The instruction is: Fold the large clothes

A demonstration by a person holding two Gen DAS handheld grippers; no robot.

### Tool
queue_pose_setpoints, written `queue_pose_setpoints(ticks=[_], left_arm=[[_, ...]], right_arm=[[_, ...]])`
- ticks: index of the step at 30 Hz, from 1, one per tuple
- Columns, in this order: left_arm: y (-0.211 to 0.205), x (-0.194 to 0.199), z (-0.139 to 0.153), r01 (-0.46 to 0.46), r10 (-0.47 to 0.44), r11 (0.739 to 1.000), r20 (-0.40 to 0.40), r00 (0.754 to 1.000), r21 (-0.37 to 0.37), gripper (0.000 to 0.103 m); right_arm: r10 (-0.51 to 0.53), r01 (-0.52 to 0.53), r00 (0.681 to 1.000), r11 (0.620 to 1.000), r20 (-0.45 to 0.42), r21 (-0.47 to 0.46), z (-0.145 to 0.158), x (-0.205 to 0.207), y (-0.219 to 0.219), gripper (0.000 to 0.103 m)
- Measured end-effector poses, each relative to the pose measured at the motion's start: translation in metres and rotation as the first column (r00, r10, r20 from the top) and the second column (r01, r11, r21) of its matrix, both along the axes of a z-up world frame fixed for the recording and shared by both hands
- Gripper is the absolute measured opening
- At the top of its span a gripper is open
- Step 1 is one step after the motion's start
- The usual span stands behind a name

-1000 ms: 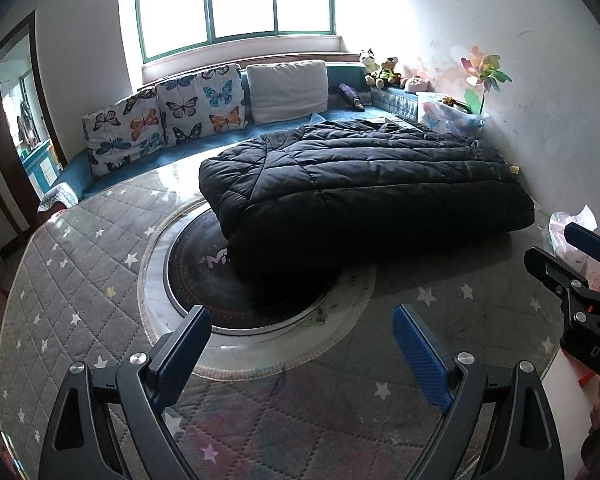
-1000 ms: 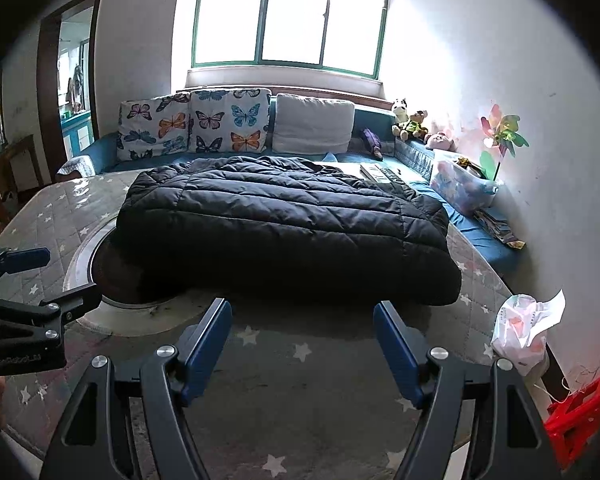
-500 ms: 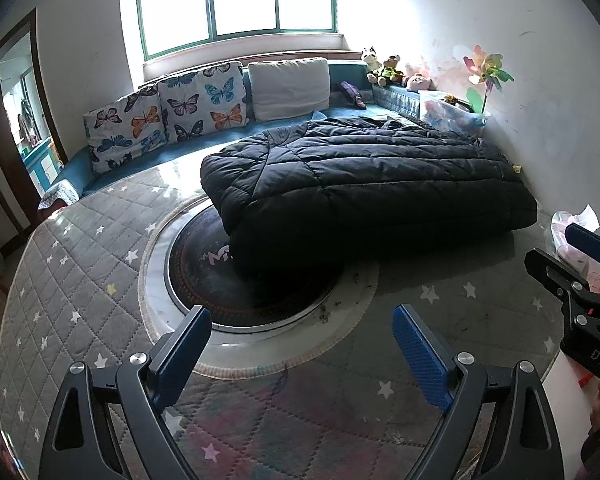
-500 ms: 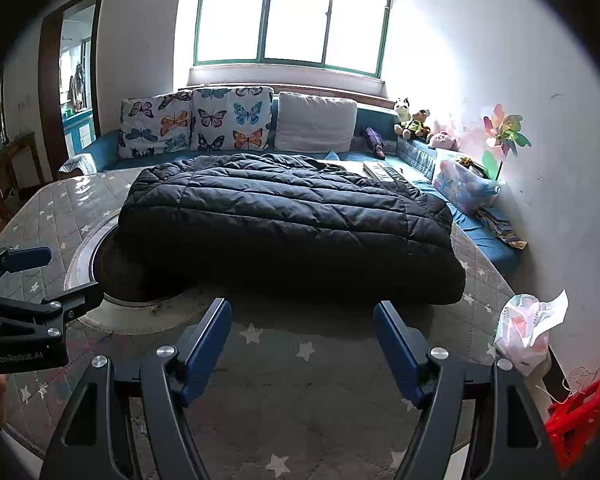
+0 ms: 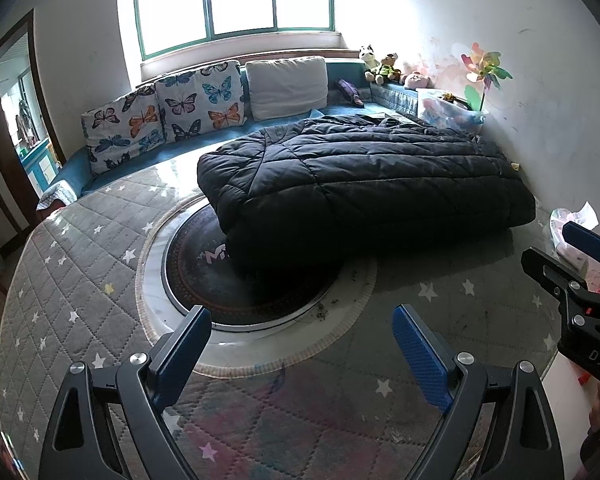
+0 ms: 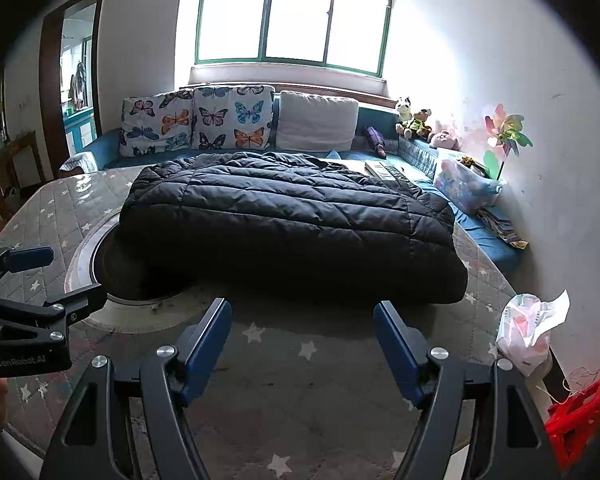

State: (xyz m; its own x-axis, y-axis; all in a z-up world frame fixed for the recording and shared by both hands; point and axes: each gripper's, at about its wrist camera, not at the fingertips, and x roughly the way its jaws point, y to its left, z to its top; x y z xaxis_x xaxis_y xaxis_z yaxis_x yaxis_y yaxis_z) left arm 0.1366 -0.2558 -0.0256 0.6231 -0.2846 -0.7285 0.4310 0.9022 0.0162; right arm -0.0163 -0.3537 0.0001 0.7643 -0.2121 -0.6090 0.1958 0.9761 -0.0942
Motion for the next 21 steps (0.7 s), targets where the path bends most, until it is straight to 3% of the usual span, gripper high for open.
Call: queue_pose_setpoints(ticks=[21], left_arm=[[0.0003, -0.0018, -0.0031, 0.014, -0.014, 1.0, -0.003, 1.0, 0.005, 0.098]], right_arm=[[0.006, -0.006, 1.0, 1.0, -0.001, 0.002, 0.0, 0.0016, -0.0014, 0.08]])
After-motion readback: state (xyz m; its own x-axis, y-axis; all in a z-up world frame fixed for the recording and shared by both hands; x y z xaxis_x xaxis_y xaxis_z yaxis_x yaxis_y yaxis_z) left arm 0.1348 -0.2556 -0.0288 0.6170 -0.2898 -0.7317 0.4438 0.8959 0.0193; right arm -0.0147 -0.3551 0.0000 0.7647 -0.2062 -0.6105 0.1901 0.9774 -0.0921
